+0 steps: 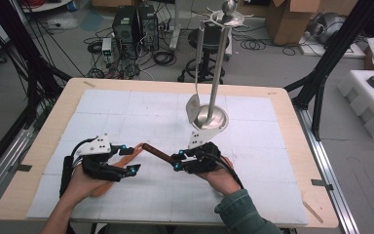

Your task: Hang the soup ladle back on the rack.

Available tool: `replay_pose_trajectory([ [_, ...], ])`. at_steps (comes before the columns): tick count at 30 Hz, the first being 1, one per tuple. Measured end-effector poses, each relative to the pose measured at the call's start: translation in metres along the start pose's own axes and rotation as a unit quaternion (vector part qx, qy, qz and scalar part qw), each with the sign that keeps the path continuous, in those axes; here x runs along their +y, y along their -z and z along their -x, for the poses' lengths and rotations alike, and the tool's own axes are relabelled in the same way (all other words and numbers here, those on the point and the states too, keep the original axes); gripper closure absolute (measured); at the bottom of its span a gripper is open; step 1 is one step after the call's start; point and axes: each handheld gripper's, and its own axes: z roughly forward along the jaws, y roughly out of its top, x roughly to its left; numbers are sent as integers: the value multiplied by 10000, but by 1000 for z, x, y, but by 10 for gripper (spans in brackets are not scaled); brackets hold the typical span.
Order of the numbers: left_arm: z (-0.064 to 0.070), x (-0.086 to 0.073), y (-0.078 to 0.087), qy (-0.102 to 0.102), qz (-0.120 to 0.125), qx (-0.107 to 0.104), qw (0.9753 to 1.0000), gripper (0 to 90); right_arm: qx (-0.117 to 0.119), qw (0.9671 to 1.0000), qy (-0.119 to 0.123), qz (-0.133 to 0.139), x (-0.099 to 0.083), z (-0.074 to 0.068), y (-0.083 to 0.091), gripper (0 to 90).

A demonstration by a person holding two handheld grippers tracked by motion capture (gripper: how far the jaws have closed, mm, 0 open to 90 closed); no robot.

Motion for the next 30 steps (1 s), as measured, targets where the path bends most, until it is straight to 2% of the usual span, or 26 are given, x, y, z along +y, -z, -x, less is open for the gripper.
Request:
replay_pose_trajectory([
  [2, 2, 5, -3, -37, -11, 52, 10000, 360, 16, 10000, 1, 91, 0, 1, 1, 736],
  [10, 4, 18, -12, -31, -18, -3, 10000, 371, 53, 9996, -35, 263, 3, 4, 4, 737],
  [13, 5, 23, -16, -20, -21, -76, 10000, 397, 77, 9996, -77, 269, 5, 4, 5, 737],
  [22, 10, 41, -22, -101, 10, -236, 9997, 449, 87, 9992, 29, 396, 11, 2, 10, 737],
  [26, 11, 50, -23, -118, 51, -260, 9996, 464, 50, 9989, 52, 456, 14, 2, 13, 737],
  [30, 11, 57, -22, -158, 64, -191, 9997, 463, 43, 9988, 64, 483, 17, 2, 14, 737],
])
